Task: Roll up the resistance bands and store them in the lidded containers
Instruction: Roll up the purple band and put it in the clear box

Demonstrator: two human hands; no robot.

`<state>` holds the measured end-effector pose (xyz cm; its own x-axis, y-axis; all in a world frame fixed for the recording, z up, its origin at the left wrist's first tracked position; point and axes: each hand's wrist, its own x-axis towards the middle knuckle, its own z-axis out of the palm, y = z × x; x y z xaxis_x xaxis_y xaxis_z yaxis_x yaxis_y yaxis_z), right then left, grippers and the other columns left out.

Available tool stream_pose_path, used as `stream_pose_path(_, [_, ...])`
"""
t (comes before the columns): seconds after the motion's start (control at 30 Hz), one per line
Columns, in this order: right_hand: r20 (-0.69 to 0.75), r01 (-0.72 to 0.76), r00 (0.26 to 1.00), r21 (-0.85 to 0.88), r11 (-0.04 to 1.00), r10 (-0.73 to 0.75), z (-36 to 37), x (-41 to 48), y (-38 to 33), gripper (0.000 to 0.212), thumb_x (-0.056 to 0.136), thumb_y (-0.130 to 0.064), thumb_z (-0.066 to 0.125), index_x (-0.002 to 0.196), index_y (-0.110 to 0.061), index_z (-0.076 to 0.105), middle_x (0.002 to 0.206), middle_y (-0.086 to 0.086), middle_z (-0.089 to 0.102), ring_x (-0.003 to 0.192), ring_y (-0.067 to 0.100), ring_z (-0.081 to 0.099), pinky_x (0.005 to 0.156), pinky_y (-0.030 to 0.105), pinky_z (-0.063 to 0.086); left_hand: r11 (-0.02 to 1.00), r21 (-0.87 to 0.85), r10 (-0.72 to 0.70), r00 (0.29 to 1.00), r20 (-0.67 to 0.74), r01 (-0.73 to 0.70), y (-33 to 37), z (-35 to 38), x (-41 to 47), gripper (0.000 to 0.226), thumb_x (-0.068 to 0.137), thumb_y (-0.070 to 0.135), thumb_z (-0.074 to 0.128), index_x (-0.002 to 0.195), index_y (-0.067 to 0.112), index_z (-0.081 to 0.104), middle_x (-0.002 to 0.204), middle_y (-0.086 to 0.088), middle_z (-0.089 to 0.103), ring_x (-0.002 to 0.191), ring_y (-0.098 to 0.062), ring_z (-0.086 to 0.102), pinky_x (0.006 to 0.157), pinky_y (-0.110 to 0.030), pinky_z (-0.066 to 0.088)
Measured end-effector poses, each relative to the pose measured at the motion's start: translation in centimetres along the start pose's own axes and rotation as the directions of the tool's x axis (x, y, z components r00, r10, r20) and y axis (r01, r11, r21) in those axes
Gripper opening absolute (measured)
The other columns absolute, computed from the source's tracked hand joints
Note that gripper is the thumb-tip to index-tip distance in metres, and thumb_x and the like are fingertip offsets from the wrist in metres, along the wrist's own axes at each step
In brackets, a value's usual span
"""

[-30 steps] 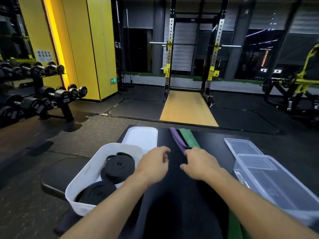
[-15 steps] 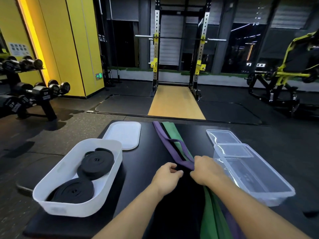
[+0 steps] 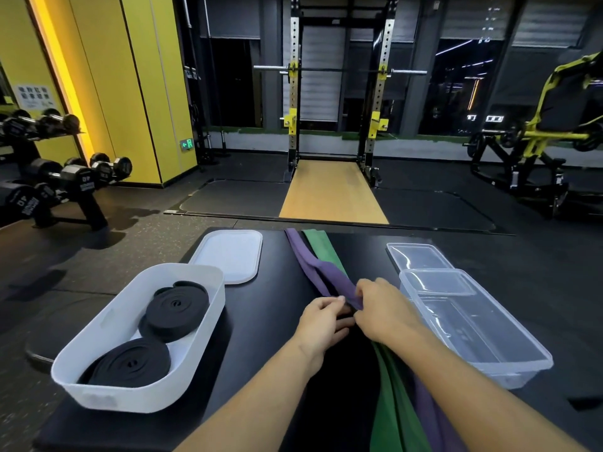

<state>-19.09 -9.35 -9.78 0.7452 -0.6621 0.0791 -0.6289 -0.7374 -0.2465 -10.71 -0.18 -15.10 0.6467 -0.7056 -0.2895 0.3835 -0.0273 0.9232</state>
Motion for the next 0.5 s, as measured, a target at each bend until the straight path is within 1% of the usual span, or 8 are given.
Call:
stream_pose_path(0.1, [0.014,0.003,1.0,0.107,0.994,-0.005,0.1,0.3,-0.5,0.014,0.09,-0.017,0.06,0.101,-0.022,0.053,0.106,0.002,0.047,0.093,0.028,0.054,0.079,0.038,0.047,0.992,-0.114,-0.048,0.999,0.001,0.048,0.5,0.2,-0.3,0.026,0.108,0.028,0.054,0.124,0.01,0.065,0.119,-0.006,0.077,0.11,-0.024,0.075,0.098,-0.036,0.059])
stream_pose_path(0.2, [0.035,-0.004,0.999,0.169,0.986,-0.002,0.4,0.5,-0.9,0.017,0.094,-0.02,0.059,0.107,-0.024,0.049,0.11,0.001,0.046,0.094,0.028,0.054,0.078,0.036,0.042,0.98,-0.176,-0.095,0.995,-0.007,0.092,0.3,-0.2,-0.2,0.03,0.107,0.023,0.057,0.13,0.003,0.061,0.119,-0.012,0.076,0.116,-0.031,0.072,0.098,-0.038,0.06])
stream_pose_path(0.23, [0.06,-0.015,0.998,0.181,0.983,0.004,0.6,0.7,-0.9,0.02,0.095,-0.021,0.058,0.113,-0.025,0.05,0.114,0.002,0.051,0.098,0.028,0.055,0.079,0.035,0.042,0.979,-0.178,-0.096,0.995,-0.002,0.094,0.2,-0.3,-0.3,0.033,0.106,0.021,0.059,0.132,0.001,0.058,0.118,-0.013,0.077,0.114,-0.031,0.073,0.099,-0.039,0.06])
stream_pose_path(0.3, [0.11,-0.044,0.994,0.174,0.984,0.025,0.9,1.0,-0.9,0.026,0.096,-0.019,0.055,0.122,-0.022,0.056,0.119,0.006,0.061,0.103,0.029,0.059,0.081,0.033,0.044,0.986,-0.147,-0.082,0.996,-0.032,0.076,-0.3,-0.4,-0.2,0.036,0.103,0.013,0.062,0.135,-0.001,0.052,0.113,-0.012,0.078,0.101,-0.027,0.078,0.095,-0.039,0.061])
stream_pose_path(0.37, [0.14,-0.058,0.989,0.129,0.99,0.04,1.0,1.3,-0.8,0.019,0.096,-0.018,0.056,0.114,-0.019,0.063,0.107,0.006,0.065,0.101,0.032,0.061,0.079,0.032,0.047,0.99,-0.125,-0.071,0.993,-0.091,0.059,-0.5,-0.3,-0.1,0.034,0.1,-0.001,0.059,0.132,0.0,0.047,0.111,-0.015,0.076,0.088,-0.023,0.079,0.091,-0.039,0.063])
stream_pose_path(0.4, [0.152,-0.062,0.987,0.108,0.992,0.045,1.1,1.4,-0.7,0.015,0.095,-0.018,0.058,0.109,-0.018,0.065,0.1,0.006,0.064,0.097,0.032,0.06,0.077,0.031,0.045,0.991,-0.118,-0.068,0.992,-0.107,0.055,-0.6,-0.3,-0.1,0.033,0.099,-0.005,0.057,0.13,0.0,0.047,0.111,-0.016,0.075,0.085,-0.023,0.077,0.09,-0.039,0.063])
stream_pose_path(0.43, [0.165,-0.071,0.985,0.095,0.993,0.054,1.2,1.4,-0.7,0.014,0.095,-0.018,0.059,0.108,-0.018,0.066,0.099,0.005,0.064,0.095,0.031,0.059,0.076,0.03,0.045,0.992,-0.114,-0.067,0.992,-0.108,0.055,-0.5,-0.3,-0.1,0.032,0.099,-0.005,0.057,0.129,-0.001,0.048,0.111,-0.017,0.075,0.085,-0.023,0.076,0.09,-0.039,0.063])
stream_pose_path(0.5, [0.187,-0.082,0.98,0.108,0.991,0.061,1.6,1.5,-0.8,0.016,0.095,-0.019,0.058,0.109,-0.018,0.066,0.108,0.005,0.066,0.098,0.03,0.062,0.077,0.031,0.046,0.991,-0.119,-0.077,0.994,-0.079,0.068,-0.3,-0.4,-0.1,0.029,0.101,0.002,0.06,0.128,0.0,0.053,0.112,-0.017,0.076,0.09,-0.026,0.075,0.09,-0.04,0.063])
